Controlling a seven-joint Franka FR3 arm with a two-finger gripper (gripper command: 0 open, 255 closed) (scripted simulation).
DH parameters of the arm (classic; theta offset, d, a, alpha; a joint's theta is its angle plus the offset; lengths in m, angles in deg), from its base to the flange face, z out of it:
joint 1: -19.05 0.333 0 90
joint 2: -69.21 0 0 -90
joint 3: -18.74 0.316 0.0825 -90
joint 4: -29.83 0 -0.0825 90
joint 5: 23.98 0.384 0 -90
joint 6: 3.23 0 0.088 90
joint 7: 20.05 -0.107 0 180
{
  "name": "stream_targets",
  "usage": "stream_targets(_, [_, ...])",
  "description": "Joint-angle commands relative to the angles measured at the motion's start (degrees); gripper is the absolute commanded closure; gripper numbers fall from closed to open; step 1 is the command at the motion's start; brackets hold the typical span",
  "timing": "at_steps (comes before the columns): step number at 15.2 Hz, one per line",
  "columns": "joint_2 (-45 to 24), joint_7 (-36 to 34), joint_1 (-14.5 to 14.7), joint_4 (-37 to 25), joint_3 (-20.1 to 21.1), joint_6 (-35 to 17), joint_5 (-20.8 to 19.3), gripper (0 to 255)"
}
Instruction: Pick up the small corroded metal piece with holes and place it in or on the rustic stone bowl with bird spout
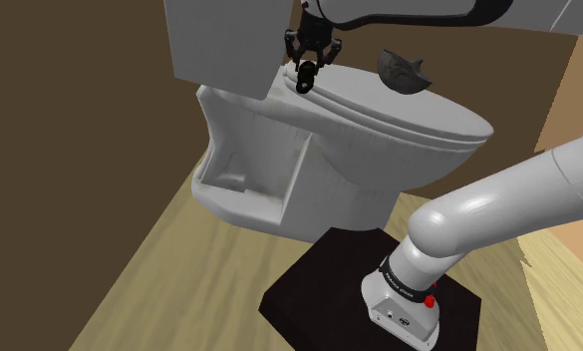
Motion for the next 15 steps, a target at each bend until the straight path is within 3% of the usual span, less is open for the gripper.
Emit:
stream_targets(1, [-0.1, 0.0, -0.1, 0.4, -0.1, 0.9, 0.0, 255])
stream_targets(7, [-0.8, -0.1, -0.3, 0.2, -0.1, 0.4, -0.3, 255])
stream_targets(15, [-0.9, 1.9, -0.4, -5.7, -0.1, 5.9, 0.3, 255])
